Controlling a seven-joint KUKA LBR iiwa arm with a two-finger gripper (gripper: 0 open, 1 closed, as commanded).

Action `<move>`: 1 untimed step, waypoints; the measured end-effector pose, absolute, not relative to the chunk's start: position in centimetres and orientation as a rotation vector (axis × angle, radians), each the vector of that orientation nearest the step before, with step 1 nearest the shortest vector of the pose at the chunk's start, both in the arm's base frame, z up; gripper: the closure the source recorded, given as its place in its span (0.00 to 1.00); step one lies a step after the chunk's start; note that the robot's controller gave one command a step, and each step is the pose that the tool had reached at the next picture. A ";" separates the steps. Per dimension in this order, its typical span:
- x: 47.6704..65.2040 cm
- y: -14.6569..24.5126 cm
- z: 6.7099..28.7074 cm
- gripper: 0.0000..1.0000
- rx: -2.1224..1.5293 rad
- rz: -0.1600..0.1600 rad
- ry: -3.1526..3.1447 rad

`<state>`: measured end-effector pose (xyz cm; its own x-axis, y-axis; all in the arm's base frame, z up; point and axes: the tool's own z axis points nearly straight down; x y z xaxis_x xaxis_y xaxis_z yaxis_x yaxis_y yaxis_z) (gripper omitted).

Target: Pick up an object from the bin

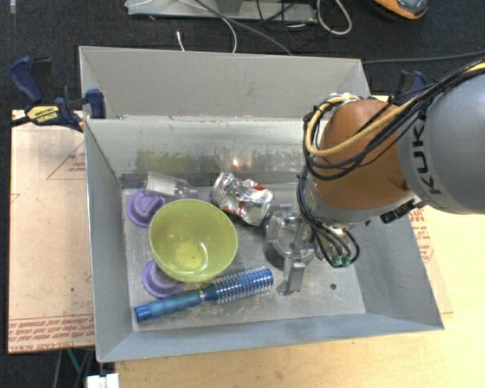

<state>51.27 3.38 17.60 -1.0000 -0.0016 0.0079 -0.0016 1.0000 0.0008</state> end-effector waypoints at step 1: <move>51.4 3.4 18.1 0.00 0.000 -0.002 -3.142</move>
Offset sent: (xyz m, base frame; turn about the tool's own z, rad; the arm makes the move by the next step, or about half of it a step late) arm -0.0249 0.0605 -0.1060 -0.3281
